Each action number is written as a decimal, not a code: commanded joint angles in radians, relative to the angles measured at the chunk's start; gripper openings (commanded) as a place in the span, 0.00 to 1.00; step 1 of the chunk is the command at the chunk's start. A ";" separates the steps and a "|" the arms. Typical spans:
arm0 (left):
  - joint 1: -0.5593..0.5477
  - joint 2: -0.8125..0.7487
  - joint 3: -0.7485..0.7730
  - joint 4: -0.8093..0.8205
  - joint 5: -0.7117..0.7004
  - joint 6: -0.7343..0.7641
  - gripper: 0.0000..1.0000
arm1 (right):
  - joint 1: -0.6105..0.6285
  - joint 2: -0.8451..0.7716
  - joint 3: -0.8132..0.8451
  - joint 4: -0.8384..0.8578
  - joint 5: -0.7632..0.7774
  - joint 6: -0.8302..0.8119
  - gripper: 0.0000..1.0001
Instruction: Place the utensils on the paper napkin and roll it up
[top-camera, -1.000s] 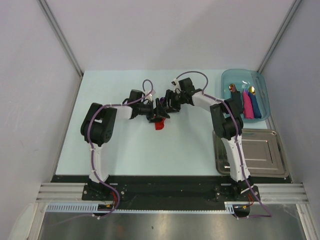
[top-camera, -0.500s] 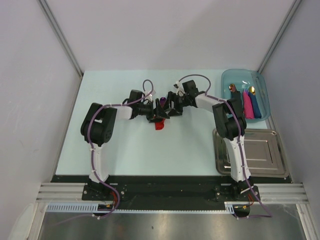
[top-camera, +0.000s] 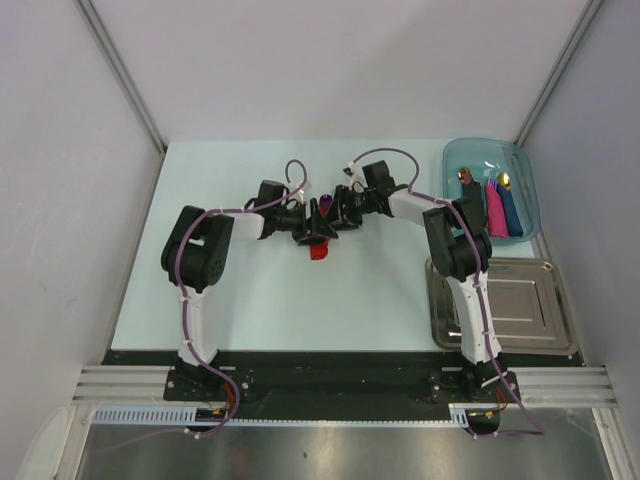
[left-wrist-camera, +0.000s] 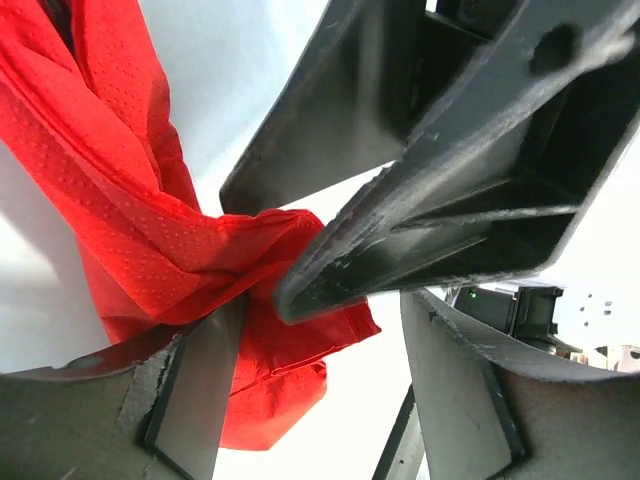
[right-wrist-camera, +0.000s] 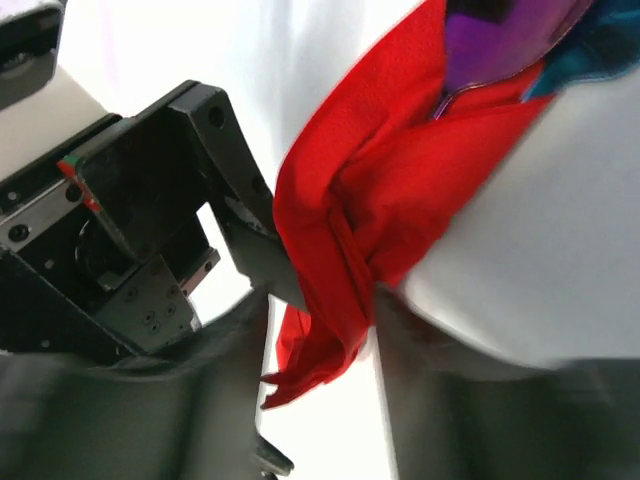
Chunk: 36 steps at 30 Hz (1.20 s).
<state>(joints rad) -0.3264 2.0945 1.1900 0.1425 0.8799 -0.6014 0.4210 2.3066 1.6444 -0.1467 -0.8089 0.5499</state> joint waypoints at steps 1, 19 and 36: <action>0.010 0.027 -0.041 -0.086 -0.016 0.038 0.68 | 0.019 0.005 0.066 -0.120 0.079 -0.136 0.36; 0.079 -0.132 -0.132 0.222 0.074 -0.170 0.58 | 0.022 0.071 0.061 -0.220 0.205 -0.300 0.00; 0.044 -0.048 -0.095 0.038 0.028 -0.065 0.14 | 0.012 0.048 0.020 -0.195 0.203 -0.249 0.00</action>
<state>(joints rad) -0.2672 2.0109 1.0626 0.2790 0.9211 -0.7506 0.4419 2.3341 1.6966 -0.3161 -0.6804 0.3058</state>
